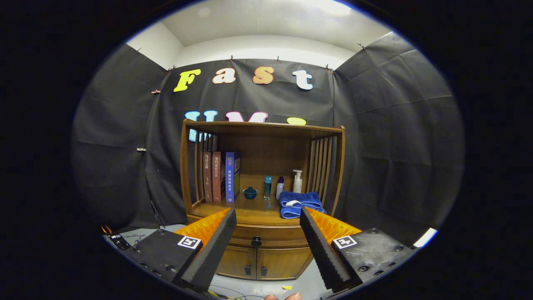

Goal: Pull open the drawer, take out the items inside it, and place them on the countertop above the cabinet.

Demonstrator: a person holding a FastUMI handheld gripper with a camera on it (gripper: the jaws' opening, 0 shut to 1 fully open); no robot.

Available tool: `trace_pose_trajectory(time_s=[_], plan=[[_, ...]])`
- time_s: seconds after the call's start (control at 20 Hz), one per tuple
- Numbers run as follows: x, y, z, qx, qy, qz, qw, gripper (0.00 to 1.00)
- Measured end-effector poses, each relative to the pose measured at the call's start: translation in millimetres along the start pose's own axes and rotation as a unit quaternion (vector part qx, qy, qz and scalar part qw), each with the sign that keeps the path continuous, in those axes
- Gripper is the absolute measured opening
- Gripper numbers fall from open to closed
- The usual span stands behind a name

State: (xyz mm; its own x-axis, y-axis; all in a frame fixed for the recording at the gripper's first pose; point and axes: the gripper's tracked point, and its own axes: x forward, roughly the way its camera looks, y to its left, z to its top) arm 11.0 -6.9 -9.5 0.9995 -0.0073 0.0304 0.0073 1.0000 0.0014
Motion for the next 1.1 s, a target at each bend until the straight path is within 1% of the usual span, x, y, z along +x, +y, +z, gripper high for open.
trace_pose_trajectory(time_s=[0.15,0.45,0.65,0.85,1.1], plan=[[6,-2,-6,0.000,-0.007,-0.004,1.000,0.99],[28,6,-38,-0.008,-0.028,0.008,1.000,0.99],[49,3,-78,-0.003,-0.033,0.004,0.999,0.99],[78,6,-135,0.015,-0.001,0.008,1.000,0.99],[118,6,-198,0.023,0.012,0.006,1.000,0.99]])
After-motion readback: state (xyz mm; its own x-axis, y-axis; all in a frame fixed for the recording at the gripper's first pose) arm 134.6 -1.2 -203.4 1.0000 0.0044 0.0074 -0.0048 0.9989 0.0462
